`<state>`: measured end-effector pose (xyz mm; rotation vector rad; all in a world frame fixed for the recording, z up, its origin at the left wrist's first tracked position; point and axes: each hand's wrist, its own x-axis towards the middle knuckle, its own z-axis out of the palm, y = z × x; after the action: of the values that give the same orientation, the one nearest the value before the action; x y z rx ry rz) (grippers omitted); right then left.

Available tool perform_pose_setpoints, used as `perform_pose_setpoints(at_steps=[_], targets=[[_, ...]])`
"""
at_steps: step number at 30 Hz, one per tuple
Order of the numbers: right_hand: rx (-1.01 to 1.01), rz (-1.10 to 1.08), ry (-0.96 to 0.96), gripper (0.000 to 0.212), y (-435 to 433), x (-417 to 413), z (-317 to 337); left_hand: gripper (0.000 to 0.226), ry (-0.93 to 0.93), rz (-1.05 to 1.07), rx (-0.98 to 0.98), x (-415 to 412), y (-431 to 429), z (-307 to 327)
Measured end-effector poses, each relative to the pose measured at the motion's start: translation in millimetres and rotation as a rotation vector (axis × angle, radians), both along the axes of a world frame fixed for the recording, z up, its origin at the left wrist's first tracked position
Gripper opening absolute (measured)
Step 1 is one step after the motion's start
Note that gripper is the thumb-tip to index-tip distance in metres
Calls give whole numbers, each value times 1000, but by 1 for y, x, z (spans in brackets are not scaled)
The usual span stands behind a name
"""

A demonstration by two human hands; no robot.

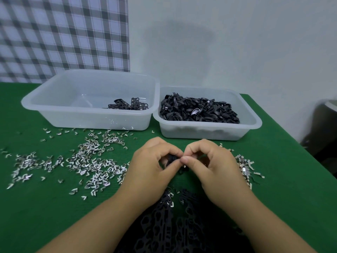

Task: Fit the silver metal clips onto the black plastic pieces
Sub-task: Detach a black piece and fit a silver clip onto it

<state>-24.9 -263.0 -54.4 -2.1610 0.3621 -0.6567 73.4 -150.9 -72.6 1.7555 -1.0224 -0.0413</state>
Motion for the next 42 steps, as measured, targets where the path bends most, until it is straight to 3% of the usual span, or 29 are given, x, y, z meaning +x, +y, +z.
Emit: perform_pose_setpoints(at_steps=[4,8,16,28,35,42], targets=[[-54,5,-5,21,0,0,1,11,-15,-8,5,0,1,0],[13,-29,-74,20,-4,-2,0,16,-13,39,6,3,0,-3],[-233,-44,-64,15,-2,-1,-6,14,182,61,-43,6,-1,-5],[-319,-130,-175,10,-7,-1,-8,10,409,-36,-66,5,1,-1],[-376,-192,-152,10,-11,-4,-8,31,559,-56,-83,5,-2,-2],[-499,-151,-92,5,-9,-5,-7,13,600,-20,-120,4,-2,1]])
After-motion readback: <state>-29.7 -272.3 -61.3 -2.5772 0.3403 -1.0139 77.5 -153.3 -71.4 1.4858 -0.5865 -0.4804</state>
